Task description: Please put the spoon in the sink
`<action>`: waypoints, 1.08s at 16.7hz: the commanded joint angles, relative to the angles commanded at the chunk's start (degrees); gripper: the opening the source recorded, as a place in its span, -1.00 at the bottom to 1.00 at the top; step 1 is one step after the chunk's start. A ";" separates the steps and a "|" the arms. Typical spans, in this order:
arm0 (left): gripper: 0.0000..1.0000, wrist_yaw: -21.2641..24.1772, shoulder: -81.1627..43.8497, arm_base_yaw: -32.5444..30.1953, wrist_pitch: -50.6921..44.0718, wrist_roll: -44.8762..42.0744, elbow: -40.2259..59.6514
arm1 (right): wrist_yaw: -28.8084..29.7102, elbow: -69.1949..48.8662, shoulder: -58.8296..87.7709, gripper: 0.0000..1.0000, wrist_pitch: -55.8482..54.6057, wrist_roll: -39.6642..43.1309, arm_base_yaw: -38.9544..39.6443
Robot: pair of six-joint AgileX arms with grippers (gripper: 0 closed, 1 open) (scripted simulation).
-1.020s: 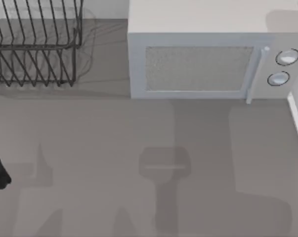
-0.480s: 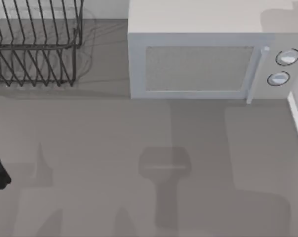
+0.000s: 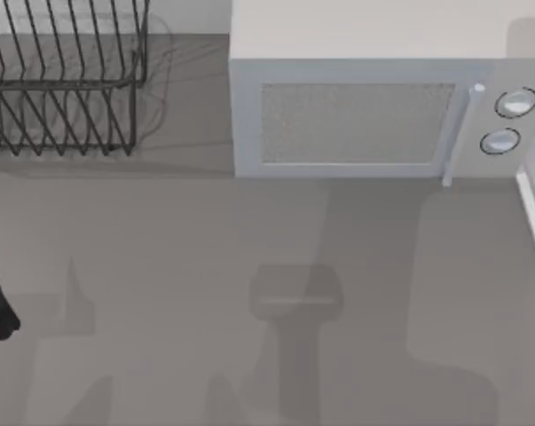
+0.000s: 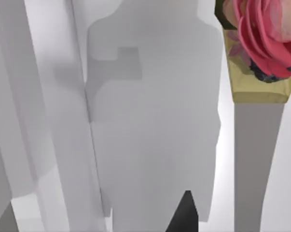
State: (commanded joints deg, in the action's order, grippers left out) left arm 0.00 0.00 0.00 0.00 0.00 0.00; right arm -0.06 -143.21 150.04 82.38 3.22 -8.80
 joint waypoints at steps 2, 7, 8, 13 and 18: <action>1.00 0.00 0.00 0.00 0.00 0.00 0.00 | 0.04 3.83 -1.34 -1.00 -3.00 -0.07 -0.03; 1.00 0.00 0.00 0.00 0.00 0.00 0.00 | 0.07 5.20 -1.92 -1.00 -4.23 -0.08 -0.01; 1.00 0.00 0.00 0.00 0.00 0.00 0.00 | 0.07 5.20 -1.92 -0.85 -4.23 -0.08 -0.01; 1.00 0.00 0.00 0.00 0.00 0.00 0.00 | 0.07 5.20 -1.92 -0.10 -4.23 -0.08 -0.01; 1.00 0.00 0.00 0.00 0.00 0.00 0.00 | 0.07 5.20 -1.92 0.66 -4.23 -0.08 -0.01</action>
State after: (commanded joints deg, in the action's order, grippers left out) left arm 0.00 0.00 0.00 0.00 0.00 0.00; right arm 0.01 -138.01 148.12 78.15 3.13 -8.82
